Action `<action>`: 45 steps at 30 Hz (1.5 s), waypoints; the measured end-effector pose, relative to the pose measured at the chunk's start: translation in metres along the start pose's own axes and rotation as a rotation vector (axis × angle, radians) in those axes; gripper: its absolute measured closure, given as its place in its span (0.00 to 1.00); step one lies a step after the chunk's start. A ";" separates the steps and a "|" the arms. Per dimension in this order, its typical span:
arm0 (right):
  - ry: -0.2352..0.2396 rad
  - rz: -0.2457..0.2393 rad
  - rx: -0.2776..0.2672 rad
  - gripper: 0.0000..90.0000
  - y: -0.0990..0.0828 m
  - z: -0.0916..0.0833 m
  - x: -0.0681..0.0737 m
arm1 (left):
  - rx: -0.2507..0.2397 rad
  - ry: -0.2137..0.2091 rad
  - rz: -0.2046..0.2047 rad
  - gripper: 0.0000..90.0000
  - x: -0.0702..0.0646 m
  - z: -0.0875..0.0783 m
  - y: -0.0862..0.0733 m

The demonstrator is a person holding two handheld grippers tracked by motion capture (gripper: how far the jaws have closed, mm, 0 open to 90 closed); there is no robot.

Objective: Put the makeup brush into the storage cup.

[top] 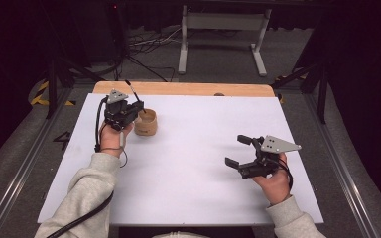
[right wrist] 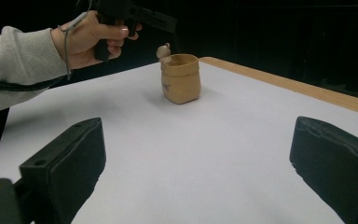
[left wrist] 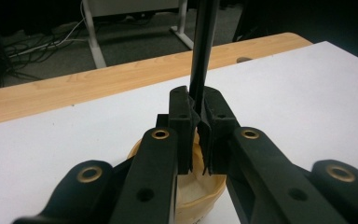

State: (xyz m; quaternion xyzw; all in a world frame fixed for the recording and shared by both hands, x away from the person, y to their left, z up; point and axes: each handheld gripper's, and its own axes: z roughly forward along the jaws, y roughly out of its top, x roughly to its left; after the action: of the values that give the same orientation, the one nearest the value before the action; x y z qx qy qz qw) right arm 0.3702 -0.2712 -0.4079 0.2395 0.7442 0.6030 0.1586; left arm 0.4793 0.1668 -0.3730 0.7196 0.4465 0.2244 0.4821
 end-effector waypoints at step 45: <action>0.000 0.017 -0.006 0.04 0.000 -0.001 -0.001 | -0.048 -0.097 -0.009 0.33 0.011 -0.024 -0.012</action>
State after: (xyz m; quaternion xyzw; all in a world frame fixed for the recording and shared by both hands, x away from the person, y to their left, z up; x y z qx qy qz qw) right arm 0.3703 -0.2729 -0.4075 0.2453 0.7402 0.6067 0.1545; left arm 0.4615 0.1900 -0.3748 0.7159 0.4203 0.1980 0.5212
